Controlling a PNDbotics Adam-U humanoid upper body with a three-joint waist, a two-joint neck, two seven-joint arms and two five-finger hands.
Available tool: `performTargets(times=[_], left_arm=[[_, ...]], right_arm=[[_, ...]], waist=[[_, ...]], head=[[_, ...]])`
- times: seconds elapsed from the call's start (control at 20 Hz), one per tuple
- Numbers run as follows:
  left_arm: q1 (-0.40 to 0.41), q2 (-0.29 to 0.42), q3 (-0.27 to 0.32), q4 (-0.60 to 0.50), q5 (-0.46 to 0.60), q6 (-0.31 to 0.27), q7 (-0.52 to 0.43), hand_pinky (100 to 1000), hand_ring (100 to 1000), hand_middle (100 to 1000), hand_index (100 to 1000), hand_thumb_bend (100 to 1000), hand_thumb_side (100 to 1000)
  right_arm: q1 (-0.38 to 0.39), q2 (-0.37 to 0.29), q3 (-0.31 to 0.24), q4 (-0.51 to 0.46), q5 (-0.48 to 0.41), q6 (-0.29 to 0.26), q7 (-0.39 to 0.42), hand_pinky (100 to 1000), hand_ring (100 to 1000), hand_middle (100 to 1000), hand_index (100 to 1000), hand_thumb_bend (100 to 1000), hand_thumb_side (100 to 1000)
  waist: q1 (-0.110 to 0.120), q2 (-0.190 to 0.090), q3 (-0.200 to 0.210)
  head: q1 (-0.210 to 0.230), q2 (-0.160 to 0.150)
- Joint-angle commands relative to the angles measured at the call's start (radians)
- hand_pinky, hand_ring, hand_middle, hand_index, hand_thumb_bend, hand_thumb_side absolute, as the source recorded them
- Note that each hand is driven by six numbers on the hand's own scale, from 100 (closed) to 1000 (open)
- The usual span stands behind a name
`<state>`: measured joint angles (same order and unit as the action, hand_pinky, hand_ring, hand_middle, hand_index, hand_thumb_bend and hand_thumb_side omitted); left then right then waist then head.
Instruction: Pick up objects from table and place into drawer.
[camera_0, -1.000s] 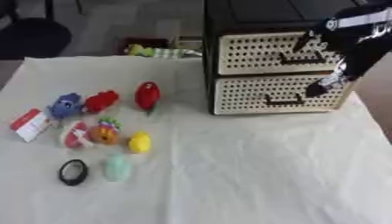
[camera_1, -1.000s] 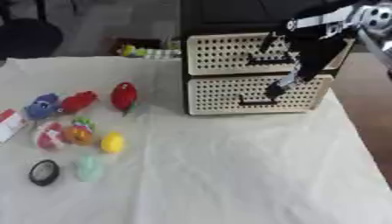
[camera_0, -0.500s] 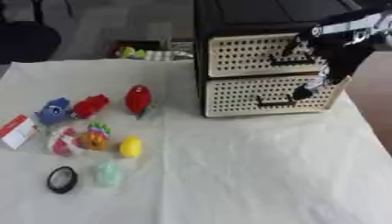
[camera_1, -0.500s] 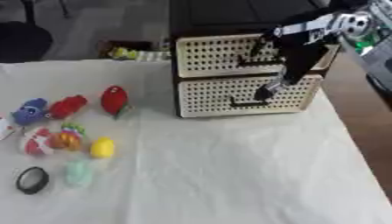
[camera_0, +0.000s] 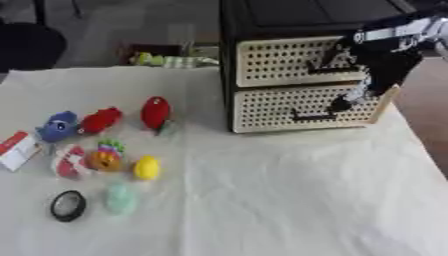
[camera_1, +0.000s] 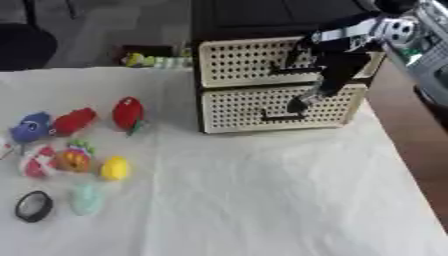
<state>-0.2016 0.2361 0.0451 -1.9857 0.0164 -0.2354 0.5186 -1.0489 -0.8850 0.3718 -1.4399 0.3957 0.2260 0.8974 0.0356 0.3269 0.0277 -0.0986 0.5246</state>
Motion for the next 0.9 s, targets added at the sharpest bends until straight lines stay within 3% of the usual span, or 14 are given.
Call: performTargets(times=[0.05, 0.9], left_arm=[[-0.007, 0.008, -0.001, -0.014, -0.001, -0.001, -0.003, 404, 461, 508, 739, 100, 928], [-0.006, 0.004, -0.001, -0.014, 0.002, 0.003, -0.004, 404, 461, 507, 738, 100, 929]], right_arm=[[-0.013, -0.026, -0.003, -0.015, 0.012, 0.005, 0.009, 100, 100, 100, 880, 617, 406], [0.02, -0.04, 0.014, -0.018, 0.017, 0.003, 0.01, 100, 100, 100, 830, 618, 401]], waist=[[-0.001, -0.017, 0.002], [-0.002, -0.016, 0.003]], head=[[-0.002, -0.012], [-0.004, -0.011]])
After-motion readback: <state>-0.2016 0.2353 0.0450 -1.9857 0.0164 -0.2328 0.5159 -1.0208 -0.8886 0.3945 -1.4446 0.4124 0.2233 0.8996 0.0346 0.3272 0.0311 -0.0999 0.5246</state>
